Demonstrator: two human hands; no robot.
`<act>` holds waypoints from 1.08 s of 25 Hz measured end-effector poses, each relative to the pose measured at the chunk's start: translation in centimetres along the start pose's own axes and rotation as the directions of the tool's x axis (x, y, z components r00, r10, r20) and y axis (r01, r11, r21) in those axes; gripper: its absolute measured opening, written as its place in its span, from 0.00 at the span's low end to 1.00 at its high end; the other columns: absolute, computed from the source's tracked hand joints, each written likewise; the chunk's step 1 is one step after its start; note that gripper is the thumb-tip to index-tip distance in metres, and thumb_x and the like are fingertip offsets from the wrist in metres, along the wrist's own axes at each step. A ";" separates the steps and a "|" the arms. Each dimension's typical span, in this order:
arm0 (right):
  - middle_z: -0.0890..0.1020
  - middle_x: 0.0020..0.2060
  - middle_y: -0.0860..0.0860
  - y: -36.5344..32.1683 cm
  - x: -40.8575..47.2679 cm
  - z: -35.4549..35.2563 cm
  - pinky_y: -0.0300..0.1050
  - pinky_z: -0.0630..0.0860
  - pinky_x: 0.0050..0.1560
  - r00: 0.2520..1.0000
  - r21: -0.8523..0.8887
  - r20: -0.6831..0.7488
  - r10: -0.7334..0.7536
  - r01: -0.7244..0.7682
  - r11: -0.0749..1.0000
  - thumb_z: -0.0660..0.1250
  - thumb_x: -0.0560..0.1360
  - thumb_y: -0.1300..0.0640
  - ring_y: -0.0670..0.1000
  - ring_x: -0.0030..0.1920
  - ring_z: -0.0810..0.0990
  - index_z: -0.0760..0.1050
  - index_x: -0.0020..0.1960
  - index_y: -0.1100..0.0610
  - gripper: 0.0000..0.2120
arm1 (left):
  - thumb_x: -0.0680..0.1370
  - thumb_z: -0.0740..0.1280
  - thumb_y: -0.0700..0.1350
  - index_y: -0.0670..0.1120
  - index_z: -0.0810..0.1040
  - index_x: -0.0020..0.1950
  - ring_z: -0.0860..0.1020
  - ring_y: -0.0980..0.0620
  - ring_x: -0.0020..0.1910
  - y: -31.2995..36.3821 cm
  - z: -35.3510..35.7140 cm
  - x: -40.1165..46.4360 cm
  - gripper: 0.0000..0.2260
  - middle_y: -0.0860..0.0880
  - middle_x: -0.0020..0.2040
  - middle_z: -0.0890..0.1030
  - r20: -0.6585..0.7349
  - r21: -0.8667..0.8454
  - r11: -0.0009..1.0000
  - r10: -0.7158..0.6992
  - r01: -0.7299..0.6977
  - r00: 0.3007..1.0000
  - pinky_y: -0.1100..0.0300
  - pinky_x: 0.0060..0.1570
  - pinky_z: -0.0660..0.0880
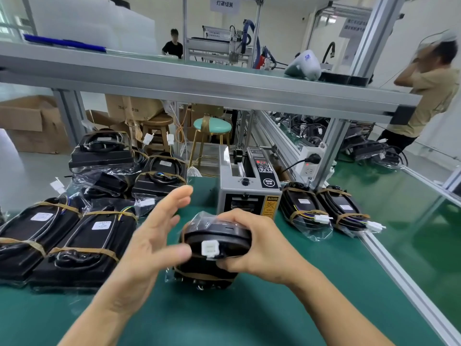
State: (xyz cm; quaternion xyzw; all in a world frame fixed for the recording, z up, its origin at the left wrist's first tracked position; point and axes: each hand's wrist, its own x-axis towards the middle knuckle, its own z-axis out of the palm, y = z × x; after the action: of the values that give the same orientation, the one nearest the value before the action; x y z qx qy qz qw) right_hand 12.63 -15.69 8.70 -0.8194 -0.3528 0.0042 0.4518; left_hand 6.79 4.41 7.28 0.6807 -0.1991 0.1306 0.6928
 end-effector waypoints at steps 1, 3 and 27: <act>0.82 0.47 0.43 -0.1 0.4 0.5 0.40 0.77 0.51 1.000 -0.028 0.004 -0.020 0.021 0.999 0.77 0.61 0.63 0.43 0.48 0.81 0.77 0.57 0.51 0.25 | 0.70 0.72 0.53 0.53 0.75 0.66 0.66 0.53 0.71 1.2 0.1 0.3 0.24 0.51 0.70 0.72 0.022 0.019 0.998 0.053 -0.053 0.998 0.55 0.67 0.62; 0.81 0.48 0.43 -0.1 1.0 1.4 0.43 0.76 0.51 0.999 -0.024 0.025 -0.036 0.036 0.999 0.76 0.62 0.62 0.45 0.49 0.80 0.76 0.58 0.51 0.26 | 0.71 0.70 0.57 0.52 0.81 0.58 0.71 0.56 0.67 2.9 0.9 0.7 0.18 0.53 0.66 0.75 0.082 0.187 0.980 0.047 -0.062 0.996 0.66 0.63 0.67; 0.79 0.45 0.46 1.8 2.5 3.1 0.42 0.73 0.47 0.983 0.479 0.137 0.124 -0.175 0.860 0.71 0.61 0.72 0.46 0.46 0.77 0.73 0.55 0.47 0.29 | 0.55 0.72 0.52 0.62 0.79 0.55 0.77 0.67 0.51 1.8 0.1 0.2 0.27 0.57 0.55 0.81 -0.089 0.336 0.919 -0.187 0.207 0.978 0.73 0.51 0.71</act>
State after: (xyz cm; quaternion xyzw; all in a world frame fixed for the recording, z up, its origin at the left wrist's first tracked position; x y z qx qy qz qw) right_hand 14.52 -12.52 6.31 -0.7022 -0.2980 0.1696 0.6239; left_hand 6.16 4.35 9.01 0.8036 -0.0846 0.1116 0.5784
